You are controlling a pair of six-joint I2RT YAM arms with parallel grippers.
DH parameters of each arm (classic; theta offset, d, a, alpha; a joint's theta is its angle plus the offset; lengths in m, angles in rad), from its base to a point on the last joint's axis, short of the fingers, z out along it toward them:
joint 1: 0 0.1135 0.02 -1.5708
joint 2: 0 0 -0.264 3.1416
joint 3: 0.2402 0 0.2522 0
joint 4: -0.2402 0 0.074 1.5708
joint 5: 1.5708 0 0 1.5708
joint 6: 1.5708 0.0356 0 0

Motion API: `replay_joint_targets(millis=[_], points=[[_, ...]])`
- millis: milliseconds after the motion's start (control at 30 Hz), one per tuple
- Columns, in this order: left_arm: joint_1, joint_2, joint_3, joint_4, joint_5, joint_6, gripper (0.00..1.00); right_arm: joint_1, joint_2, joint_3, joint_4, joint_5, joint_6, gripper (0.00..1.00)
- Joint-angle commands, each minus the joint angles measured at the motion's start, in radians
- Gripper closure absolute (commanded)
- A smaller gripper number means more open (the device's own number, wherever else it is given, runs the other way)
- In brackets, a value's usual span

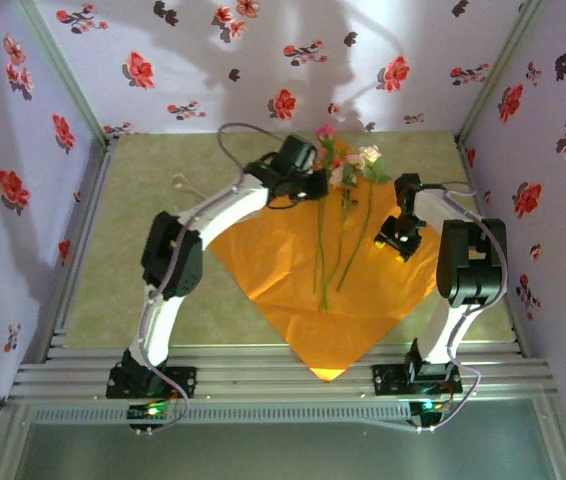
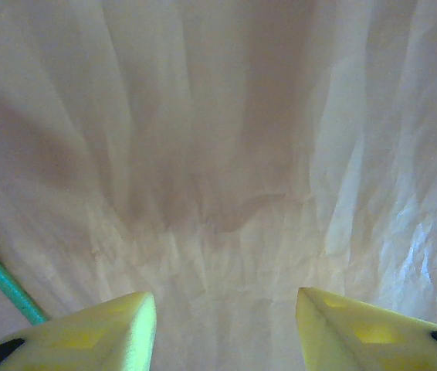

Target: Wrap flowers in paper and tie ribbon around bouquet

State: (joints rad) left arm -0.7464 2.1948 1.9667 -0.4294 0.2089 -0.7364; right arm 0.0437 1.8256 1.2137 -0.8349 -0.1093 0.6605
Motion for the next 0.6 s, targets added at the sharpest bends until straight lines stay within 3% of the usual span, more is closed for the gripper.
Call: replay_joint_targets(millis=[0, 267, 333, 400, 467, 567], points=[[-0.025, 0.102, 0.103, 0.106, 0.026, -0.095, 1.0, -0.008, -0.024, 0.015, -0.004, -0.013, -0.014, 0.48], [-0.023, 0.309, 0.293, 0.062, -0.002, -0.126, 0.97, -0.007, -0.038, 0.006, -0.002, -0.029, -0.013, 0.44], [-0.02, 0.328, 0.349, 0.013, -0.002, -0.122, 0.61, -0.007, -0.043, 0.006, -0.003, -0.029, -0.019, 0.41], [-0.02, 0.31, 0.381, -0.041, -0.007, -0.1, 0.42, -0.007, -0.05, 0.006, -0.006, -0.024, -0.022, 0.38], [-0.018, 0.252, 0.365, -0.072, -0.023, -0.092, 0.32, -0.007, -0.062, 0.006, -0.008, -0.018, -0.024, 0.37], [-0.004, 0.131, 0.263, -0.106, -0.061, -0.099, 0.29, -0.006, -0.081, 0.001, -0.009, -0.01, -0.02, 0.37]])
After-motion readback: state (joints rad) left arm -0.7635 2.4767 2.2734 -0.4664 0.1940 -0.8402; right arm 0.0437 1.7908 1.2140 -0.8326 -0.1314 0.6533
